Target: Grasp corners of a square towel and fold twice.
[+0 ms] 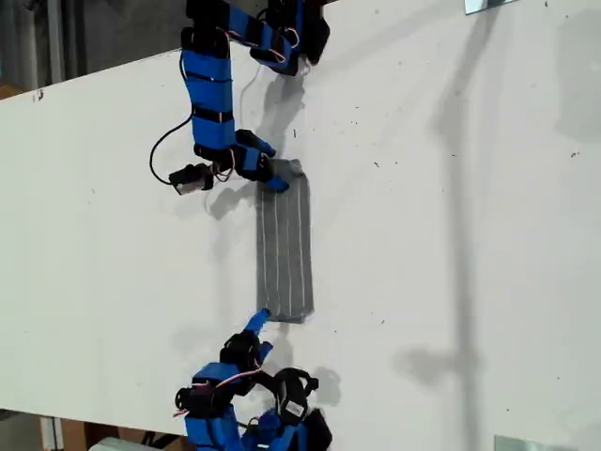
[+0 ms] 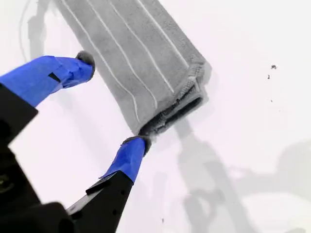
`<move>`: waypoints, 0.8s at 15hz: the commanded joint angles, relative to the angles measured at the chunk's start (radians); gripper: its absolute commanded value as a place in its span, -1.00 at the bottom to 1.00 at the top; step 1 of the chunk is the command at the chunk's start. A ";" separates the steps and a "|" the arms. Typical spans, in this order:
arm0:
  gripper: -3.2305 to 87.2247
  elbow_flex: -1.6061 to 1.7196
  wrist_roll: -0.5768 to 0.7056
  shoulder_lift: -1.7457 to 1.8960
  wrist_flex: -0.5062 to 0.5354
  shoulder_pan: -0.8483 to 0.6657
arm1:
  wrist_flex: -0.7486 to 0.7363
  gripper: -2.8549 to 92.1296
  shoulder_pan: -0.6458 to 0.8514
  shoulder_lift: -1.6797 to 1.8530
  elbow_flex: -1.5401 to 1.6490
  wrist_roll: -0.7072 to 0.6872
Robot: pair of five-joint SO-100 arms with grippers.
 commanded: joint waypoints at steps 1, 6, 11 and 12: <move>-0.30 0.158 -0.083 0.334 0.009 0.011 | -0.023 -0.33 -0.021 0.021 0.006 -0.002; -0.31 0.578 -0.314 0.962 0.026 0.143 | -0.064 -0.51 -0.041 0.175 0.219 0.046; -0.31 0.719 -0.410 1.088 -0.028 0.219 | -0.037 -0.94 -0.038 0.644 0.561 0.265; -0.31 0.724 -0.416 1.088 -0.032 0.230 | 0.012 -0.94 -0.071 0.724 0.572 0.324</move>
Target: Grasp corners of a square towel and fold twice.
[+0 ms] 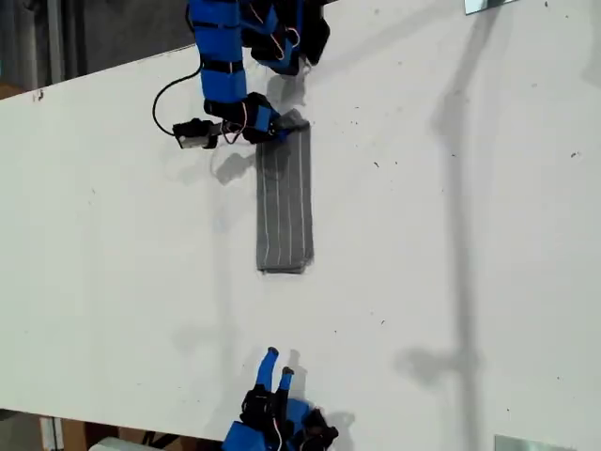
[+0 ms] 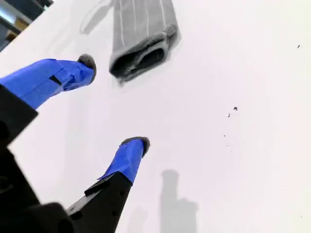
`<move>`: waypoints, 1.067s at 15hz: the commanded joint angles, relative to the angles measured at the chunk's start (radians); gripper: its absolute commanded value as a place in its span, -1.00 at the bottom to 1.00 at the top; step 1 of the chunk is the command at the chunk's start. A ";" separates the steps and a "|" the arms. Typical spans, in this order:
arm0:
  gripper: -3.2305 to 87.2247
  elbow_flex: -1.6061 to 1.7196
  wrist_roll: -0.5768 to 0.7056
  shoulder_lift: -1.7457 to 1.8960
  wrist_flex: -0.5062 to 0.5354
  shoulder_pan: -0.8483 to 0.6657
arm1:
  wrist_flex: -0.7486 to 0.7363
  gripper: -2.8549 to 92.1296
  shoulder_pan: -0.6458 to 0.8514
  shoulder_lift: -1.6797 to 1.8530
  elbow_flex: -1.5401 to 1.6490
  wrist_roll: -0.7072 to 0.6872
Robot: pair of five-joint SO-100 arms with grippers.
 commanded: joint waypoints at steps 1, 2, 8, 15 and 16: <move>-0.31 0.006 -0.026 0.012 -0.014 0.031 | 0.089 -0.94 -0.064 0.164 -0.029 0.114; -0.31 0.009 -0.026 0.021 -0.014 0.032 | 0.130 -0.94 -0.091 0.175 -0.103 0.127; -0.32 0.028 -0.011 0.104 -0.014 0.035 | 0.302 -0.94 -0.097 -0.250 -0.986 -0.063; -0.32 0.035 -0.003 0.147 -0.011 0.032 | 0.133 -0.94 -0.129 -0.850 -1.575 -0.321; -0.32 0.037 -0.003 0.153 -0.011 0.034 | 0.089 -0.94 -0.144 -0.868 -1.574 -0.348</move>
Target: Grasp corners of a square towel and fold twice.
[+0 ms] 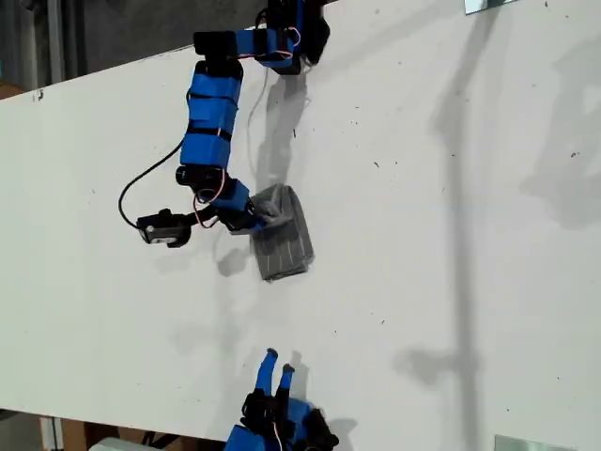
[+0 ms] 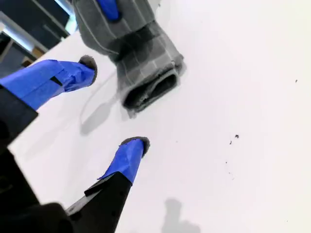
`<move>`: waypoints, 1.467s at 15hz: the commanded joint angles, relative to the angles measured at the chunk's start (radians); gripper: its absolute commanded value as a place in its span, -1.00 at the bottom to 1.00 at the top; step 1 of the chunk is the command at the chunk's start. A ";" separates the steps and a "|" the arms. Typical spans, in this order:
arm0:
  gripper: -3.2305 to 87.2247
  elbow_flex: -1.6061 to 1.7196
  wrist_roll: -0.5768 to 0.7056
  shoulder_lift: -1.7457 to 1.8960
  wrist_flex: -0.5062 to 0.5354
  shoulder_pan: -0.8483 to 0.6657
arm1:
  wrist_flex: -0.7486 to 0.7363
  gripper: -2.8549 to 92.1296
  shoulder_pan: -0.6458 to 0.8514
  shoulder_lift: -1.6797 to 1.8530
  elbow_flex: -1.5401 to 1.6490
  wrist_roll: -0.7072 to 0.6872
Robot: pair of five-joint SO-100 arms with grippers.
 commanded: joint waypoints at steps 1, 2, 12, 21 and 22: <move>-0.32 0.002 0.005 0.008 0.008 0.009 | -0.101 -0.94 -0.040 -0.006 -0.078 -0.054; -0.32 0.002 0.005 0.009 0.008 0.009 | -0.121 -0.94 -0.046 -0.012 -0.078 -0.055; -0.32 0.008 0.009 0.038 0.011 0.020 | -0.080 -0.22 0.133 0.960 0.606 0.011; -0.35 0.307 0.127 0.127 -0.132 -0.006 | -0.664 -0.24 -0.318 1.103 1.640 0.657; -0.35 0.327 0.163 0.127 -0.158 -0.009 | -0.666 -0.25 -0.339 1.049 1.657 0.701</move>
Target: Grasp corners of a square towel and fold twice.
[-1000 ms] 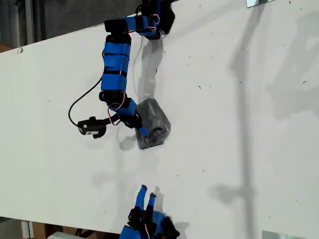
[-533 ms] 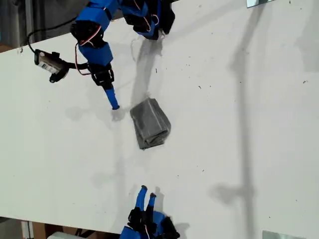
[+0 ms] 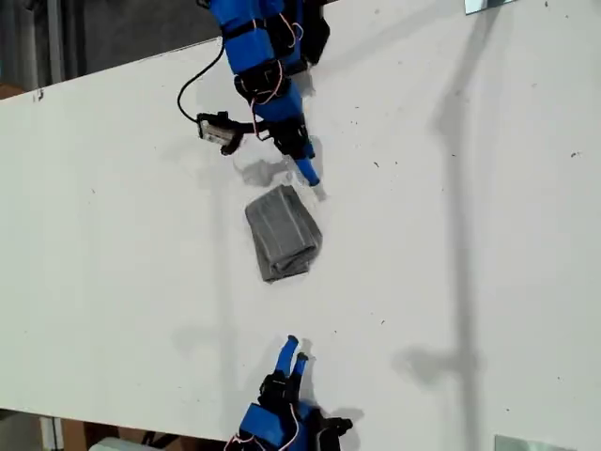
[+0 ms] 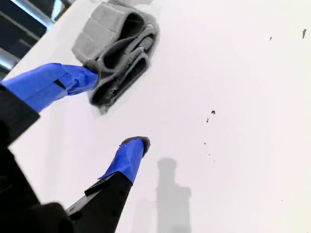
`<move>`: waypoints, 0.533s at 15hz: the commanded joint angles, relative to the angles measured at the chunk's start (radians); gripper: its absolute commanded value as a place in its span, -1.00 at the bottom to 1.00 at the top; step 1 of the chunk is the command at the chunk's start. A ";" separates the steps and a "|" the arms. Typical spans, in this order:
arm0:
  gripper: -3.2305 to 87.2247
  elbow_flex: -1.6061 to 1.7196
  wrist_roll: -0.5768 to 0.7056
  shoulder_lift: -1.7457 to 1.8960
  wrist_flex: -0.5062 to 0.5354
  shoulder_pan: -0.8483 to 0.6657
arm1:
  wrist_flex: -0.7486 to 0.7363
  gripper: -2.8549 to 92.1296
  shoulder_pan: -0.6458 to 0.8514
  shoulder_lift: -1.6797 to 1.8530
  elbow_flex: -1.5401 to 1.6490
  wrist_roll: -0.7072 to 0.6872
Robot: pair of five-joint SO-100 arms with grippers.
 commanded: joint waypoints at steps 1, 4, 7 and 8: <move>-0.36 0.041 0.094 0.003 -0.055 -0.031 | -0.002 -0.23 -0.049 -0.107 -0.003 0.066; -0.38 0.155 0.156 -0.002 -0.126 -0.077 | 0.074 -0.17 -0.055 -0.110 -0.023 0.097; -0.40 0.155 0.172 0.003 -0.124 -0.064 | 0.233 -0.35 -0.110 -0.066 -0.038 0.318; -0.40 0.156 0.140 0.003 -0.127 -0.064 | 0.264 -0.38 -0.095 -0.063 -0.038 0.318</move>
